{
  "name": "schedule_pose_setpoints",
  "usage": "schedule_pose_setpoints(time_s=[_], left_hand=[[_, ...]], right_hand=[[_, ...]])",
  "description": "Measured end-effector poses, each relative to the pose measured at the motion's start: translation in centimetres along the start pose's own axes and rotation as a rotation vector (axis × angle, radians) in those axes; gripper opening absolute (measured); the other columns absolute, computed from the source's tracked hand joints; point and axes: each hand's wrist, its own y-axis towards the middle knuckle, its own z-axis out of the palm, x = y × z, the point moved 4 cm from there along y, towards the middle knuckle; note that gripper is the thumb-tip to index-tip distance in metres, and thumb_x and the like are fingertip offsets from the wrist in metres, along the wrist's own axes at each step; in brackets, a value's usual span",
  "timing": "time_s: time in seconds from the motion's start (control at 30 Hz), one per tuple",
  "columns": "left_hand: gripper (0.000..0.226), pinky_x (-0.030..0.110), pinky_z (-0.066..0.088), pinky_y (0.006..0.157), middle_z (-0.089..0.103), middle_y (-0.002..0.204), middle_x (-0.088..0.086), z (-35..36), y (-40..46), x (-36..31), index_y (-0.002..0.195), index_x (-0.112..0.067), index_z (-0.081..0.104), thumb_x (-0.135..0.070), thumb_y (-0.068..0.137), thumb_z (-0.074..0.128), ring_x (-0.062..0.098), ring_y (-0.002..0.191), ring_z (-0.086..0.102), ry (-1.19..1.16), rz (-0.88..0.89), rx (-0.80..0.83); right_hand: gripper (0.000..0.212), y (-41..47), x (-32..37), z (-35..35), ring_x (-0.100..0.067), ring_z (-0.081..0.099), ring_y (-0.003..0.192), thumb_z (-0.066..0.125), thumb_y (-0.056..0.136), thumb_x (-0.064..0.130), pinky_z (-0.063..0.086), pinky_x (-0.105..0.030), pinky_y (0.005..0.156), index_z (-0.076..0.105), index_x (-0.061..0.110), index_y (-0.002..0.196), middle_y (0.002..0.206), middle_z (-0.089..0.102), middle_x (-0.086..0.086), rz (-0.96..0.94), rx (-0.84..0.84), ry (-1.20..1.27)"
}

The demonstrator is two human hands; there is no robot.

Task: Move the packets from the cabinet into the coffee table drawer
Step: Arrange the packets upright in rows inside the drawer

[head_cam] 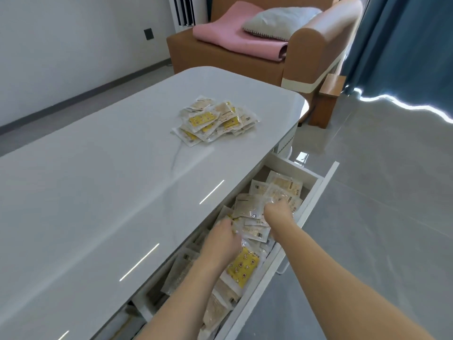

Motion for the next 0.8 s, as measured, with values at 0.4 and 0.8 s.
schedule_pose_setpoints(time_s=[0.4,0.8], left_hand=[[0.052,0.037,0.037,0.108,0.041,0.153,0.003,-34.0,-14.8,-24.7,0.151,-0.017,0.032,-0.032,0.102,0.043,0.022,0.138,0.039,0.150,0.283,-0.260],[0.043,0.031,0.034,0.109,0.049,0.144,0.010,-57.5,-29.0,-32.1,0.140,-0.006,0.047,-0.019,0.100,0.051,0.025,0.134,0.044,0.133,0.443,-0.591]], right_hand=[[0.056,-26.4,29.6,-13.3,-0.024,0.046,0.129,0.043,0.097,0.021,0.042,-0.039,0.101,0.025,0.016,0.150,0.153,0.035,-0.003,-0.340,0.047,-0.188],[0.055,-46.5,46.5,-17.3,-0.019,0.029,0.141,0.048,0.097,0.017,0.021,-0.026,0.113,0.030,0.007,0.148,0.152,0.035,-0.006,-0.850,-0.051,-0.490]])
